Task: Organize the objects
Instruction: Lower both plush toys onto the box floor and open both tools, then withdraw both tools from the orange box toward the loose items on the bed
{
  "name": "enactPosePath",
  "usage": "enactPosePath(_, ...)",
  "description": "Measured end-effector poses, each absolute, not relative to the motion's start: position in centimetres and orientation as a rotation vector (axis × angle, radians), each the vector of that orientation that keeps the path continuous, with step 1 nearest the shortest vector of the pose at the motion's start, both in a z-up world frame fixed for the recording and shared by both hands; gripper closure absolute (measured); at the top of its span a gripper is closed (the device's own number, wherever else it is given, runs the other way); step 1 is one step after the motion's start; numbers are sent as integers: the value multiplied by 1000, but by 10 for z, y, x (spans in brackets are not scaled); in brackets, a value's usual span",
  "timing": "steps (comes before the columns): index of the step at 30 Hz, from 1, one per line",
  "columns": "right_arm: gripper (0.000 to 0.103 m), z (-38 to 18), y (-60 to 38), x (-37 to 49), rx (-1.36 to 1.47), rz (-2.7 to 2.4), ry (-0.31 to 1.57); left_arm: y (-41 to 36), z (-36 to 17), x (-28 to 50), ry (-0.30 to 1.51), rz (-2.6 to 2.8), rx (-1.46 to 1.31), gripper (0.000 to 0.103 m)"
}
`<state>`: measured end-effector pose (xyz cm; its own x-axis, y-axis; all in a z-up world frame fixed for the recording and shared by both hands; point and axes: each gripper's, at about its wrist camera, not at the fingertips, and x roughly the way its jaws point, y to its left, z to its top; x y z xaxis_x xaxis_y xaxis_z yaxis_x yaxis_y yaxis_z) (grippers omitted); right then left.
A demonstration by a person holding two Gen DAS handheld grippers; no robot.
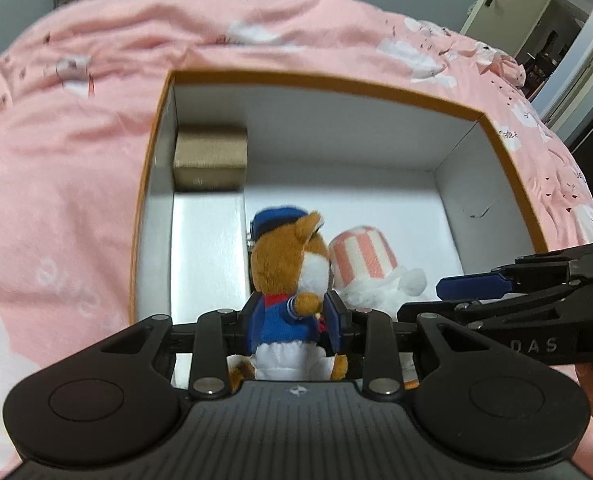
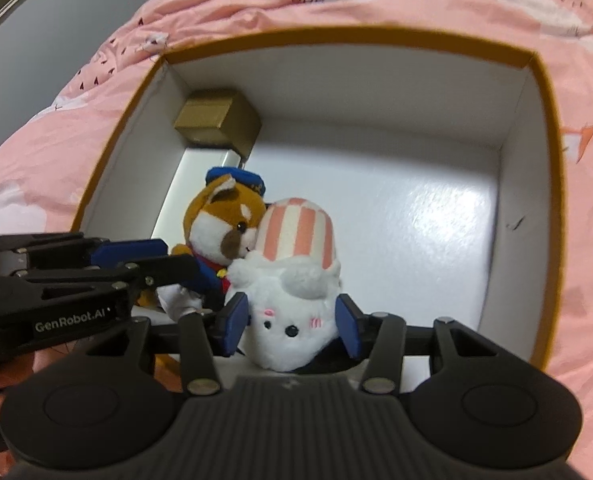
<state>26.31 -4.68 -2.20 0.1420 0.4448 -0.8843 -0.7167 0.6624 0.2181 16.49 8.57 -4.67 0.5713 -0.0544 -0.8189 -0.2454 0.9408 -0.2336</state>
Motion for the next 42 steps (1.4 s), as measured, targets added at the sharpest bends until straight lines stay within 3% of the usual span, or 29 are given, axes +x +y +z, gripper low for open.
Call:
enactPosePath(19, 52, 33, -111, 195, -140, 765, 902, 55, 8, 112, 913, -84, -281, 67)
enactPosePath(27, 52, 23, -143, 157, -144, 682, 911, 33, -19, 85, 1021, -201, -276, 67)
enactPosePath(34, 52, -6, -181, 132, -109, 607, 1053, 10, -69, 81, 1203, -269, -254, 67)
enactPosePath(37, 50, -18, -194, 124, -98, 574, 1115, 2, -81, 82, 1249, -284, -214, 56)
enactPosePath(39, 48, -24, -201, 119, -101, 557, 1144, -2, -86, 83, 1259, -308, -198, 38)
enactPosePath(42, 47, -28, -210, 114, -95, 533, 1167, -10, -95, 88, 1285, -347, -161, 30)
